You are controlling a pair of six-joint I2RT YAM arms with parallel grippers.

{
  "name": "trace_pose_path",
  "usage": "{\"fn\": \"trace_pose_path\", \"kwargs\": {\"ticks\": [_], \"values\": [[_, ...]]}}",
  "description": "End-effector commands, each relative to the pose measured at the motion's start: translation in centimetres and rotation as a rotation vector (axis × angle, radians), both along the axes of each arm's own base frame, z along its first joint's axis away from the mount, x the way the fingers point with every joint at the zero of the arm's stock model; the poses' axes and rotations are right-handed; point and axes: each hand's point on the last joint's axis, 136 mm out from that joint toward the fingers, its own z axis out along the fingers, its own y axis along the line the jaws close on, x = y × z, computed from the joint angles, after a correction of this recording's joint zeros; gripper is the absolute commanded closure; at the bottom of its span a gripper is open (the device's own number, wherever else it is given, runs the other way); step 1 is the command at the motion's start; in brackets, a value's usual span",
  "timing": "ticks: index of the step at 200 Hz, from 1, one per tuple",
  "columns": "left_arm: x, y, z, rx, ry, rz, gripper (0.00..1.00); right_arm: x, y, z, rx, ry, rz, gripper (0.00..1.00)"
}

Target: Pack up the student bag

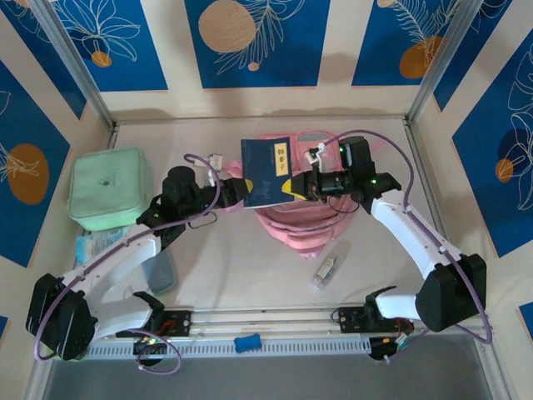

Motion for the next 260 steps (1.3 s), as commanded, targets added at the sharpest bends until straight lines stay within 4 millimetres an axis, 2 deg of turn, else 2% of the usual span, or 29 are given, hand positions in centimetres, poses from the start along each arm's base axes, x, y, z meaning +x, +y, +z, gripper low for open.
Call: {"fn": "trace_pose_path", "kwargs": {"ticks": [1,29,62,92,125,141,196,234,260], "values": [[-0.2,0.3,-0.5,0.201,-0.107,-0.020,0.54,-0.4,-2.5,0.4,-0.070,-0.014,-0.067,1.00],[-0.3,-1.7,-2.6,0.357,-0.202,-0.123,0.49,-0.5,-5.5,-0.1,-0.115,0.009,-0.167,1.00],[0.1,-5.2,-5.0,0.558,-0.313,-0.269,0.43,-1.0,-9.2,-1.1,-0.176,0.041,-0.308,1.00],[1.3,-8.0,-7.0,0.641,-0.388,-0.378,0.38,-1.4,-12.2,-2.6,-0.224,0.089,-0.428,1.00],[2.7,-10.2,-9.5,0.714,-0.422,-0.458,0.37,-1.6,-14.3,-3.5,-0.256,0.119,-0.516,1.00],[3.0,-11.3,-10.5,0.727,-0.441,-0.495,0.36,-1.6,-15.2,-3.8,-0.246,0.130,-0.550,1.00],[2.3,-15.1,-14.8,0.833,-0.478,-0.640,0.35,-1.4,-17.8,-4.3,-0.230,0.164,-0.662,1.00],[4.2,-16.4,-16.7,0.884,-0.480,-0.613,0.36,-1.3,-18.2,-4.6,-0.199,0.179,-0.676,1.00],[6.0,-16.6,-17.3,0.932,-0.495,-0.555,0.47,-1.2,-18.1,-4.5,-0.184,0.176,-0.670,1.00]]}}
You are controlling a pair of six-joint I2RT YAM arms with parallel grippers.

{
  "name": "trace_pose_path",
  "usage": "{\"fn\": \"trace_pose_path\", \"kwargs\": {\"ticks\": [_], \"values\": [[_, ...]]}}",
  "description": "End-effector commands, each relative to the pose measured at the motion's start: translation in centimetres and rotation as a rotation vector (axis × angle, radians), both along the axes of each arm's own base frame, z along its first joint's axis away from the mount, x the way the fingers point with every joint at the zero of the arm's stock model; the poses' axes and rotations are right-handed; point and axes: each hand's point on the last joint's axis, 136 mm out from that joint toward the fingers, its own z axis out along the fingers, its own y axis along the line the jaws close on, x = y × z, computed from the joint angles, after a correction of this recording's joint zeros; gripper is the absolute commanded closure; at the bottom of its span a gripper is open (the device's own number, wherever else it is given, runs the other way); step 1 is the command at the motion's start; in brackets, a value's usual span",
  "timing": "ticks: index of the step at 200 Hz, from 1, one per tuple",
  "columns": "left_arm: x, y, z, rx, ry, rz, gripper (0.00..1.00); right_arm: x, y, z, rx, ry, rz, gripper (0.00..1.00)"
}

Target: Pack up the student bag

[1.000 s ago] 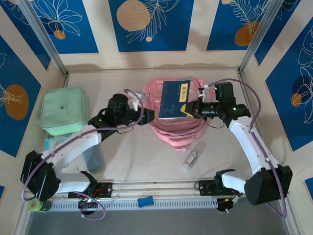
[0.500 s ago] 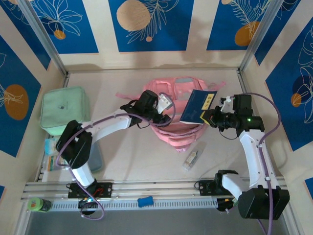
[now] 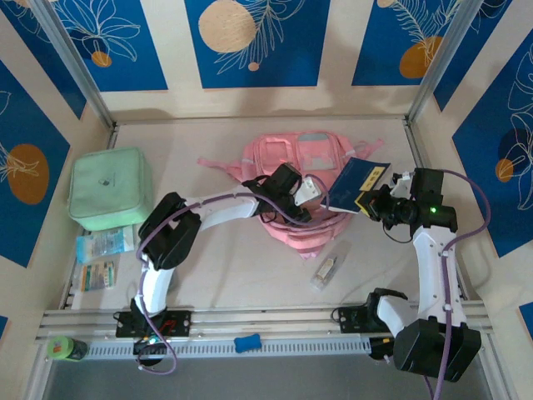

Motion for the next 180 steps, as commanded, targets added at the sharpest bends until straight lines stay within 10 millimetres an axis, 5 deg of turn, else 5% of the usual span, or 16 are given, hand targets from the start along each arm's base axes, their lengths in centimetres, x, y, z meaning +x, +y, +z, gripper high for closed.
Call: {"fn": "trace_pose_path", "kwargs": {"ticks": [1,82,131,180], "values": [[2.1,-0.1,0.1,0.037,-0.072,0.043,0.47,0.0,0.7,1.0,0.040,-0.048,0.029,1.00],[5.2,2.3,1.4,0.102,-0.178,0.217,1.00,0.1,0.9,1.5,0.053,-0.070,0.056,1.00],[4.7,7.1,2.5,0.146,-0.173,0.406,1.00,0.9,2.4,2.3,0.083,-0.087,0.147,1.00],[3.5,9.5,7.0,0.060,-0.148,0.541,1.00,1.1,4.2,2.8,0.047,-0.086,0.214,1.00]]}}
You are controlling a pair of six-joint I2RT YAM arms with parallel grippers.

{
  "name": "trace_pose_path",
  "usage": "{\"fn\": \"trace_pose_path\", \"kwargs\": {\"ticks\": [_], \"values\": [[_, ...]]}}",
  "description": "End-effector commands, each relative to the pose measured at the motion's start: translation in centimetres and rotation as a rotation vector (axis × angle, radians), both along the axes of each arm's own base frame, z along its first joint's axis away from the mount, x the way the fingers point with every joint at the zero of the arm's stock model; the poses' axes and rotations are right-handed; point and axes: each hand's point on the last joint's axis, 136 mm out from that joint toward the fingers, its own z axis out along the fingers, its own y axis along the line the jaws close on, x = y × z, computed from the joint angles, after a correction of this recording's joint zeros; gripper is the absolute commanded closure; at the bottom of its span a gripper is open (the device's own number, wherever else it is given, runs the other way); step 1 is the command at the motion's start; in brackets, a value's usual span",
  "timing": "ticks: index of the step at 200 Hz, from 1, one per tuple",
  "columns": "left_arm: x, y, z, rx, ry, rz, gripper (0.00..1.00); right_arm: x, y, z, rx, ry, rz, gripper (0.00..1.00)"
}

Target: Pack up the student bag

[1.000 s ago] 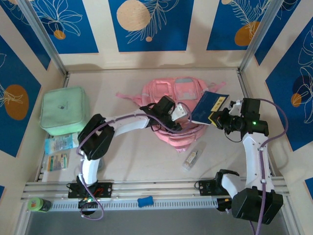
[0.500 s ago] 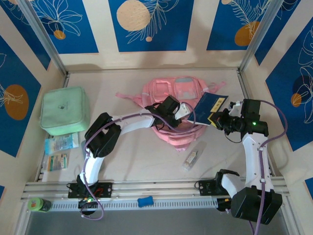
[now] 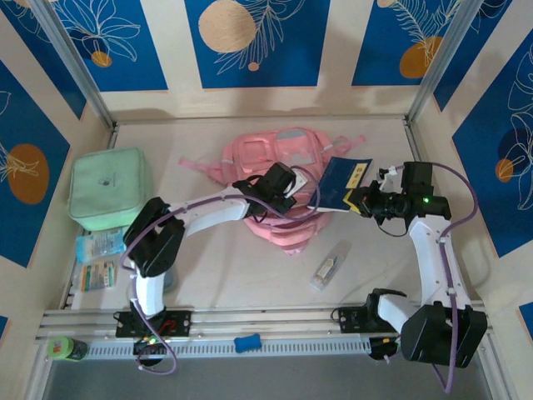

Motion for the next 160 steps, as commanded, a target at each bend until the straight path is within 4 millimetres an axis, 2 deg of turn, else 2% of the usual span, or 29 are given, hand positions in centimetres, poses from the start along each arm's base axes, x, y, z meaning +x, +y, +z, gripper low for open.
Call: {"fn": "trace_pose_path", "kwargs": {"ticks": [1,55,94,104,128,146,160], "values": [[0.9,3.4,3.9,-0.037,-0.040,0.182,1.00,0.4,0.8,2.3,-0.009,-0.087,0.051,1.00],[2.7,4.2,10.8,-0.050,-0.142,0.161,1.00,-1.3,-0.5,1.4,-0.097,-0.036,0.006,1.00],[4.1,5.2,14.7,-0.075,-0.196,0.171,1.00,-3.2,0.2,0.3,-0.113,0.005,0.039,1.00],[4.2,5.2,15.5,-0.086,-0.211,0.155,1.00,-3.6,0.8,-0.4,-0.107,0.025,0.062,1.00],[4.0,4.7,16.7,-0.104,-0.224,0.117,1.00,-3.8,3.9,-1.1,-0.027,0.011,0.167,1.00],[4.0,4.8,17.3,-0.114,-0.228,0.121,1.00,-3.3,6.9,-1.2,0.044,-0.019,0.264,1.00],[3.8,4.8,17.8,-0.139,-0.224,0.125,1.00,-2.5,8.6,-2.2,0.058,-0.008,0.299,1.00]]}}
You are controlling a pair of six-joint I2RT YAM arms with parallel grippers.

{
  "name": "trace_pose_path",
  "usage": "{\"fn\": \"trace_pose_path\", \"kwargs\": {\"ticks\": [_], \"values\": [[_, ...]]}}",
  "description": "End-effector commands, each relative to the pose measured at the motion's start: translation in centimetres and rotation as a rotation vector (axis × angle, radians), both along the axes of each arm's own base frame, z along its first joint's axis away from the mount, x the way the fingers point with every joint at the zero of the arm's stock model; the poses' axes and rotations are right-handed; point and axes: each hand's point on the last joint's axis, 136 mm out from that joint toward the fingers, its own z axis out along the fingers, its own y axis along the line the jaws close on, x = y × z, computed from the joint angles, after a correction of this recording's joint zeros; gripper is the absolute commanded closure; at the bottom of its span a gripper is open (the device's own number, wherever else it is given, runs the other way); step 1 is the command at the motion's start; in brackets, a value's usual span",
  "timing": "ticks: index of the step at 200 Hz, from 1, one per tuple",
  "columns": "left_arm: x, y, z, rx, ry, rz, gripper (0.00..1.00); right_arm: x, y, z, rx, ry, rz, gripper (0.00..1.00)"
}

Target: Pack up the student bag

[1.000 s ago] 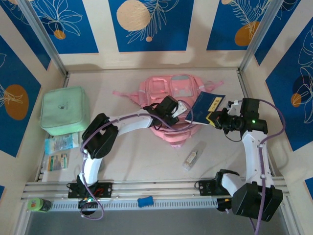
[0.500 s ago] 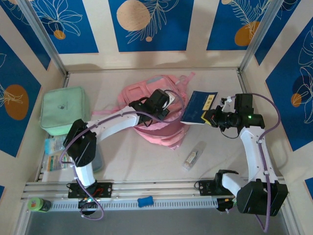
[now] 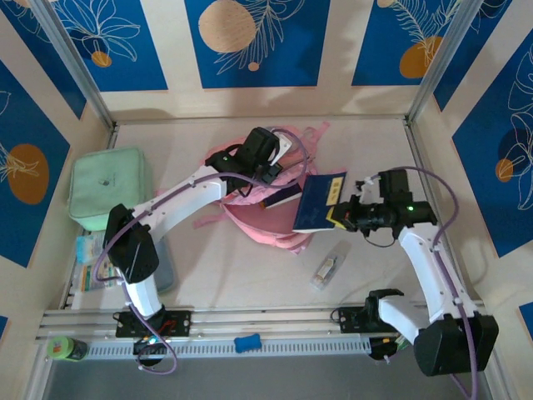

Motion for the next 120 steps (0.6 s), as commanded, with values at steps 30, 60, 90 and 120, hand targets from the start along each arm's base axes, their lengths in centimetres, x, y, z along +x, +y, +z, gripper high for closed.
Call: {"fn": "trace_pose_path", "kwargs": {"ticks": [30,60,90,120], "values": [[-0.5,-0.3,7.4,-0.185,-0.104,-0.030,1.00,5.0,6.7,-1.1,0.188,-0.070,0.151,1.00],[-0.7,-0.3,7.2,-0.196,-0.088,-0.025,1.00,8.8,8.7,-3.4,0.181,-0.049,0.169,1.00],[-0.8,-0.4,6.8,-0.208,-0.082,-0.022,1.00,11.7,9.0,-6.7,0.111,-0.022,0.166,0.94],[-0.8,-0.5,6.3,-0.207,-0.067,-0.021,1.00,12.0,8.1,-8.1,0.056,-0.004,0.158,0.73]]}}
